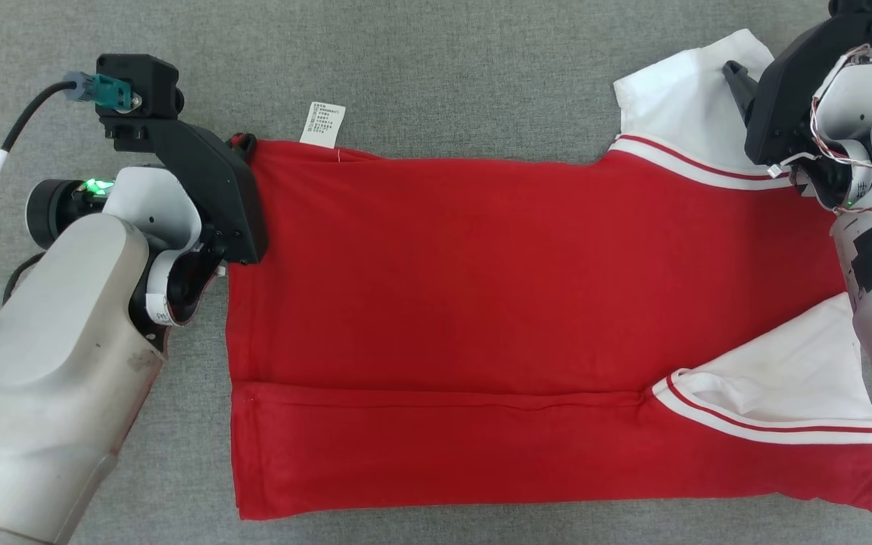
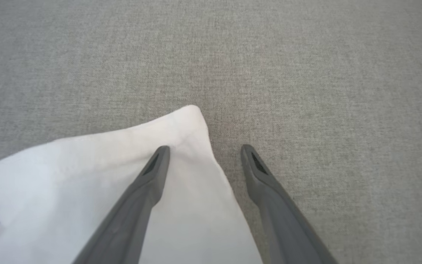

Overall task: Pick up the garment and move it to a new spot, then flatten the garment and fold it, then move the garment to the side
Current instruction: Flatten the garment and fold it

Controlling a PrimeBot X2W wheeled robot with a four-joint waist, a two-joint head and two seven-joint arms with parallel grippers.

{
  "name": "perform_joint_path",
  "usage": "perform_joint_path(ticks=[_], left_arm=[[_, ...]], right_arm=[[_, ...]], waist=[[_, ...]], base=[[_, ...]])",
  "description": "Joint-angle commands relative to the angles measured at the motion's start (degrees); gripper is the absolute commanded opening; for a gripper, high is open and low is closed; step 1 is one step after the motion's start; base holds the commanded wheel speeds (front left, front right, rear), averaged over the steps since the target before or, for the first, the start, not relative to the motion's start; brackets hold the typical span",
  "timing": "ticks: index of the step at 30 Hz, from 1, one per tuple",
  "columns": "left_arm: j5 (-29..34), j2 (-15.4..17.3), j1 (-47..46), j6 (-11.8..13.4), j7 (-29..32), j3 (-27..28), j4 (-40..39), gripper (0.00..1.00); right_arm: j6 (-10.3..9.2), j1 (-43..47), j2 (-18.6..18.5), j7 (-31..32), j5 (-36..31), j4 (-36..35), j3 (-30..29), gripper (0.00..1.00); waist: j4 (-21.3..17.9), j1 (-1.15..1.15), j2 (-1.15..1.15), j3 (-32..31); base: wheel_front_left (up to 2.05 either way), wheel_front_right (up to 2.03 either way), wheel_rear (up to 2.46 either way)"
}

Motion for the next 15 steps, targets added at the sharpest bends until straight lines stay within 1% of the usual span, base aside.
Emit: perform_joint_path(ticks=[1,2,3,5,8,11,15], left_arm=[[-0.2,0.8,0.7,0.8,0.0,-0.1,1.0,0.0],[-0.1,0.8,0.7,0.8,-0.1,-0.1,1.0,0.0],[0.0,0.8,0.6,0.9,-0.3,-0.1,0.9,0.0],[0.2,0.7,0.8,0.9,-1.1,0.0,0.9,0.0],[0.7,0.4,1.2,0.8,-3.4,0.3,0.9,0.0],[1.2,0.1,1.7,0.7,-6.6,0.6,1.1,0.0],[1.7,-0.6,2.8,0.2,-11.2,0.9,1.5,0.0]], right_arm=[[-0.13,-0.4,0.3,0.6,-0.2,0.7,0.4,0.91],[-0.13,-0.6,0.4,0.5,0.0,0.9,0.5,0.44],[-0.13,-0.8,0.4,0.1,0.0,1.0,0.7,0.0],[-0.14,-1.3,0.2,-1.0,-0.4,1.0,1.0,0.0],[-0.14,-1.7,-0.3,-5.2,-1.0,0.4,0.2,0.0],[-0.14,-1.5,0.1,-9.6,-0.8,0.0,-0.8,0.0],[-0.14,0.0,0.2,-13.7,0.6,-0.7,-0.6,0.0]], waist=[[0.1,0.0,0.0,0.5],[0.1,0.0,0.0,0.7],[0.1,0.0,0.0,0.9],[-0.1,0.0,0.0,1.0],[-0.4,0.0,0.0,0.7],[-0.7,0.0,0.0,-0.3],[-1.1,0.0,0.0,-2.2]], base=[[0.0,0.0,0.0],[0.0,0.0,0.0],[0.0,0.0,0.0],[0.0,0.0,0.0],[0.0,0.0,0.0],[0.0,0.0,0.0],[0.0,0.0,0.0]])
